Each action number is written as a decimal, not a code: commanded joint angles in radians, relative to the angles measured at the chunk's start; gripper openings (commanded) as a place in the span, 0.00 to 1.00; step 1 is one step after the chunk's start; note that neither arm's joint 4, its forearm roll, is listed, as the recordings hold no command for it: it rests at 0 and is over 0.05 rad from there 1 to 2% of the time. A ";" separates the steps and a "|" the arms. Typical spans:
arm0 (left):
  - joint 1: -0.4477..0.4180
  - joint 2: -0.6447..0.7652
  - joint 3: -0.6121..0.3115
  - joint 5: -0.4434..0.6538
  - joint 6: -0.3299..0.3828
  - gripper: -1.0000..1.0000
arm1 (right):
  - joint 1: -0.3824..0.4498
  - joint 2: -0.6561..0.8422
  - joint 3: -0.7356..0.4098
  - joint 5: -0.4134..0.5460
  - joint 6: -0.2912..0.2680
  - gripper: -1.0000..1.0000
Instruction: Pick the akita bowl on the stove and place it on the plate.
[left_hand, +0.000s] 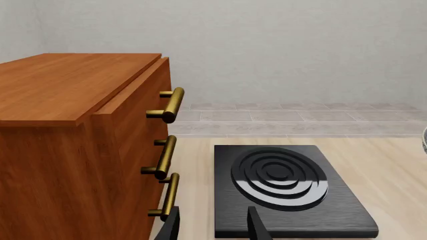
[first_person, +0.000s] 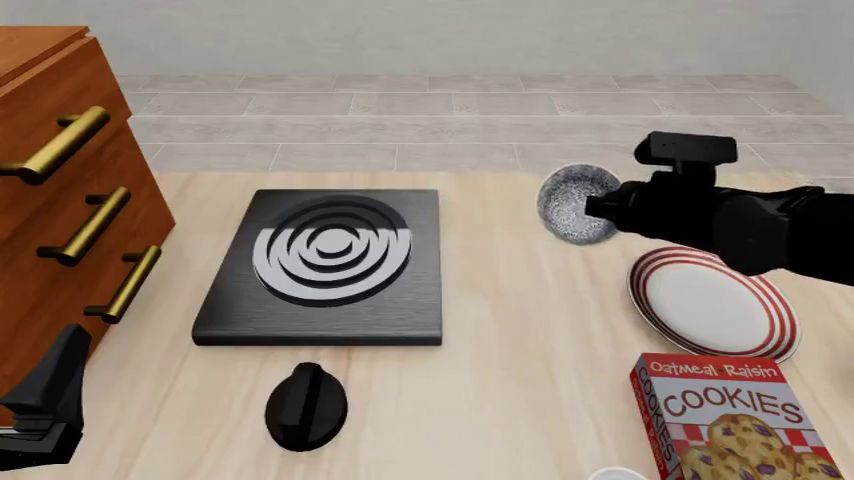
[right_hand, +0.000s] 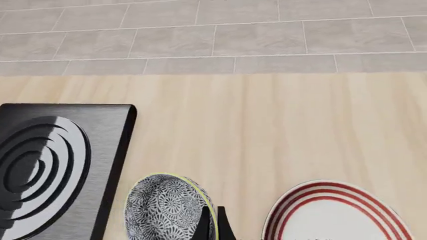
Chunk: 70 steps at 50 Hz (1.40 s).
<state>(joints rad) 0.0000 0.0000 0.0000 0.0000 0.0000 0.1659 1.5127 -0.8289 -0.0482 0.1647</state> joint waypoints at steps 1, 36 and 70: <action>0.000 0.000 0.000 0.000 0.000 1.00 | -0.044 -0.018 0.030 -0.027 0.008 0.00; 0.000 0.000 0.000 0.000 0.000 1.00 | -0.161 -0.075 0.132 -0.086 0.029 0.00; 0.000 0.000 0.000 0.000 0.000 1.00 | -0.245 -0.075 0.192 -0.140 0.044 0.00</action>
<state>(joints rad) 0.0000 0.0000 0.0000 0.0000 0.0000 -0.0548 1.4408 -0.6491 -0.1725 0.2017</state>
